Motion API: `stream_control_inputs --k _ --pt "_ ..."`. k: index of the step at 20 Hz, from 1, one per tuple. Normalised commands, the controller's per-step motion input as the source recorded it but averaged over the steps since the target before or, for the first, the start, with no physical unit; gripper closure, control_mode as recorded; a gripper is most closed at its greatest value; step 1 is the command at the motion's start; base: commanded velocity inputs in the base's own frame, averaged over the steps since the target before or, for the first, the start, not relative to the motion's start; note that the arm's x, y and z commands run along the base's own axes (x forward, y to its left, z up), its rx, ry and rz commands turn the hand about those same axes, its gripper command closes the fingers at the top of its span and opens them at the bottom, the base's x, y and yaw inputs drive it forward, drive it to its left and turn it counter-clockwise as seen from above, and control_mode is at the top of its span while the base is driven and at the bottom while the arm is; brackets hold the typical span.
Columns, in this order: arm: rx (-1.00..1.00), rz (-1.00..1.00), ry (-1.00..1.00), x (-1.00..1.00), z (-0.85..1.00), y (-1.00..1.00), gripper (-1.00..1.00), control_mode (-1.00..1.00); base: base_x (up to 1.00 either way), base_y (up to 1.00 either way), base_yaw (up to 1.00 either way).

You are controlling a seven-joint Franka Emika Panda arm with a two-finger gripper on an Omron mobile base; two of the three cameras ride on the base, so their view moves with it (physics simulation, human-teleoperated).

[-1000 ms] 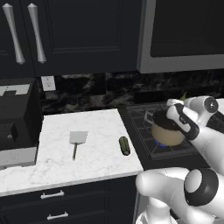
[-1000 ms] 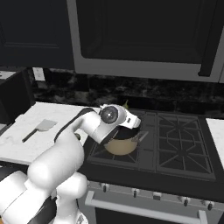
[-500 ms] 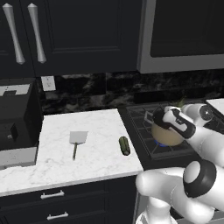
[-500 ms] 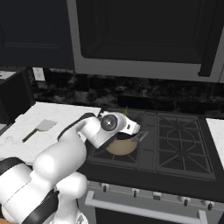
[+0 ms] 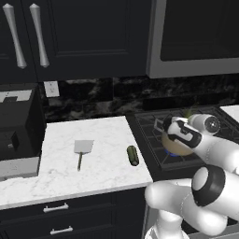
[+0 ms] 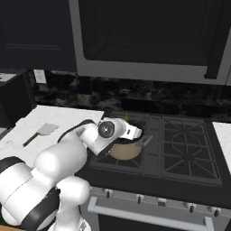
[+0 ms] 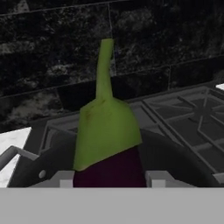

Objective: Put the eggplant and cucumber in the pot. Retrieve the spatula and lightly stir the vegetables in the pot.

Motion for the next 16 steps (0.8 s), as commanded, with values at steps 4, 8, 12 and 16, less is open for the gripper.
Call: stream_control_inputs --k 4,8,12,16 --pt "-0.03 0.0 0.0 0.0 0.0 0.0 -1.0 -1.0 0.0 0.0 0.0" --pt "0.0 0.0 0.0 0.0 0.24 -0.03 -1.0 -1.0 0.0 0.0 0.0" --pt "0.02 0.0 0.0 -0.21 0.9 -0.05 -1.0 -1.0 0.0 0.0 0.0" --pt "0.08 0.0 0.05 -0.75 1.0 0.0 -1.0 -1.0 0.0 0.0 0.0"
